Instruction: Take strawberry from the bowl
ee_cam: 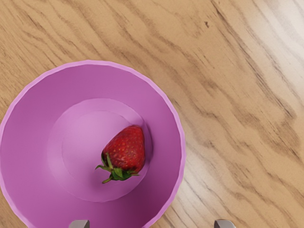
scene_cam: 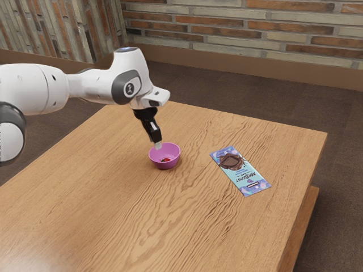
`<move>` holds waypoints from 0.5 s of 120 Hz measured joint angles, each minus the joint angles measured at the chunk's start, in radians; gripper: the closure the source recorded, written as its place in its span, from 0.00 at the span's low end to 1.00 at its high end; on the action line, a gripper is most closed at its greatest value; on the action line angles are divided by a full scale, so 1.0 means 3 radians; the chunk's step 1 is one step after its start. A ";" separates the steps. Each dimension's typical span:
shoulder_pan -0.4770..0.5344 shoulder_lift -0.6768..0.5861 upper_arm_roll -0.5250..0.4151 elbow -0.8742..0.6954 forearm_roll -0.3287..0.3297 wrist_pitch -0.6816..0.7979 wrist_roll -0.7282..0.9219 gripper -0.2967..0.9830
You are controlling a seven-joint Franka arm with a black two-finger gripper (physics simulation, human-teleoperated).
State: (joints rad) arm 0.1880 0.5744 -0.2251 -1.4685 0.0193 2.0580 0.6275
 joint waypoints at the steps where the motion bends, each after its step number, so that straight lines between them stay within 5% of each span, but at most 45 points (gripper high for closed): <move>1: 0.0001 0.0007 -0.0001 0.0001 0.0000 0.0003 0.0012 0.54; 60: 0.0112 0.0360 -0.0022 0.0223 -0.0252 0.0030 0.0528 0.58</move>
State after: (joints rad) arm 0.2218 0.6823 -0.2315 -1.4017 -0.0562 2.0671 0.7860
